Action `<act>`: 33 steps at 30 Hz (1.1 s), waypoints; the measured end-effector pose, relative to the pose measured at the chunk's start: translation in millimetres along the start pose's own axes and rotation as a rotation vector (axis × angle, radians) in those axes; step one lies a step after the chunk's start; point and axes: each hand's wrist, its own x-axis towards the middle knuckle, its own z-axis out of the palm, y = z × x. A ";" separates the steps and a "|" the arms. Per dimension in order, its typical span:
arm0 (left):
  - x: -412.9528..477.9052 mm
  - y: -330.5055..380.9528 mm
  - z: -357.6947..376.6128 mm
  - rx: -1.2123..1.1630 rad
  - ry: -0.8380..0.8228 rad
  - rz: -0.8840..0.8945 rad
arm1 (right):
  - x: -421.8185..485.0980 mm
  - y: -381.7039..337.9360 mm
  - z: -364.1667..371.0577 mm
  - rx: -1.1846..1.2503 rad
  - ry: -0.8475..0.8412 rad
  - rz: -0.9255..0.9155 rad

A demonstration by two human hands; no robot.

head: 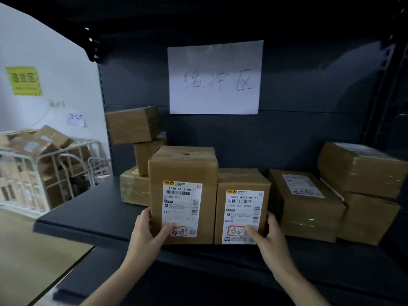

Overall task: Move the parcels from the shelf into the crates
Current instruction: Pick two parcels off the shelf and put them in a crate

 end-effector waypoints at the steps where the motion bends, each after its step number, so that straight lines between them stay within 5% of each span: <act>1: -6.7 -0.1 -8.7 -0.008 0.011 -0.008 | -3.4 -1.9 5.8 0.011 -0.015 -0.004; 14: -81.8 -14.3 -163.2 -0.004 0.315 -0.074 | -43.3 -34.6 147.6 0.100 -0.328 -0.060; 33: -170.1 -99.3 -503.2 0.162 0.671 -0.168 | -160.9 -108.0 505.5 0.194 -0.725 -0.083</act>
